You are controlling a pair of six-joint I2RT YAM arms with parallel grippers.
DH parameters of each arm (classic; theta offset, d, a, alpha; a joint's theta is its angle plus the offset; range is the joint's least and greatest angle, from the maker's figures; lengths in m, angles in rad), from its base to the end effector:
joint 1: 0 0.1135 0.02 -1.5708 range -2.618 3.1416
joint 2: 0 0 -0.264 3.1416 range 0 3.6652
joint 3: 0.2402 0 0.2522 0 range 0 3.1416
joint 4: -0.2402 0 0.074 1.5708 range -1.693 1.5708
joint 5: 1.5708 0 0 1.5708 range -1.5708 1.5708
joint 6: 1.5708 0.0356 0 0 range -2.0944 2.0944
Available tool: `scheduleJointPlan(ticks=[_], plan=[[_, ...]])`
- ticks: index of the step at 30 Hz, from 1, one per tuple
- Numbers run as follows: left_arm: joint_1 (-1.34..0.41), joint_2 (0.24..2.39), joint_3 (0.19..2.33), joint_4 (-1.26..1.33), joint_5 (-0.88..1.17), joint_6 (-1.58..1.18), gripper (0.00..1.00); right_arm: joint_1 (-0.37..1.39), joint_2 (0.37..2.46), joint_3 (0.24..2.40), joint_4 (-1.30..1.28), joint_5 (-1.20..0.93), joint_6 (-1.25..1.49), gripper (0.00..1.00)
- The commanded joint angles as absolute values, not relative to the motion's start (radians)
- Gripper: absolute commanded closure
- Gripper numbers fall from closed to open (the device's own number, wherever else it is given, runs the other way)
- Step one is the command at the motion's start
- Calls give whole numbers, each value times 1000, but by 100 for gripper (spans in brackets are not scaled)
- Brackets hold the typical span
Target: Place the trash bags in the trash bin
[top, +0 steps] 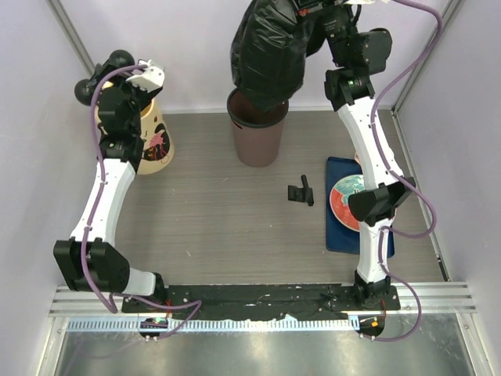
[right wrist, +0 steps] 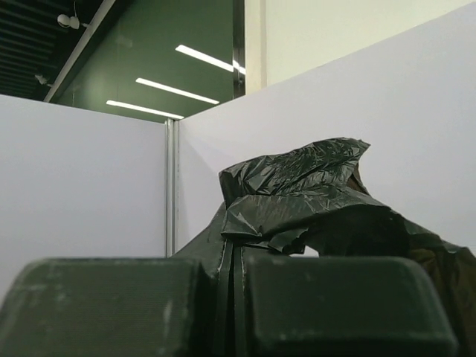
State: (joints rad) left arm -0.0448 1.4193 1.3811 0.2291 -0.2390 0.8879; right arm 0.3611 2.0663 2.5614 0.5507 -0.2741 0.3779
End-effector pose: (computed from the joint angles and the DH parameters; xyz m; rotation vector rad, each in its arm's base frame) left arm 0.3339 -0.0065 0.4457 0.4557 1.3667 0.8631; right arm 0.3585 0.1457 0.6086 -0.2705 0.5381 0.7891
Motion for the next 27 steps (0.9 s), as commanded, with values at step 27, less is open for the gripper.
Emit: scheduleJointPlan(ticks=[27], plan=[[-182, 1804, 1920, -380, 408, -253, 20, 302, 1934, 2178, 614, -371, 331, 99]])
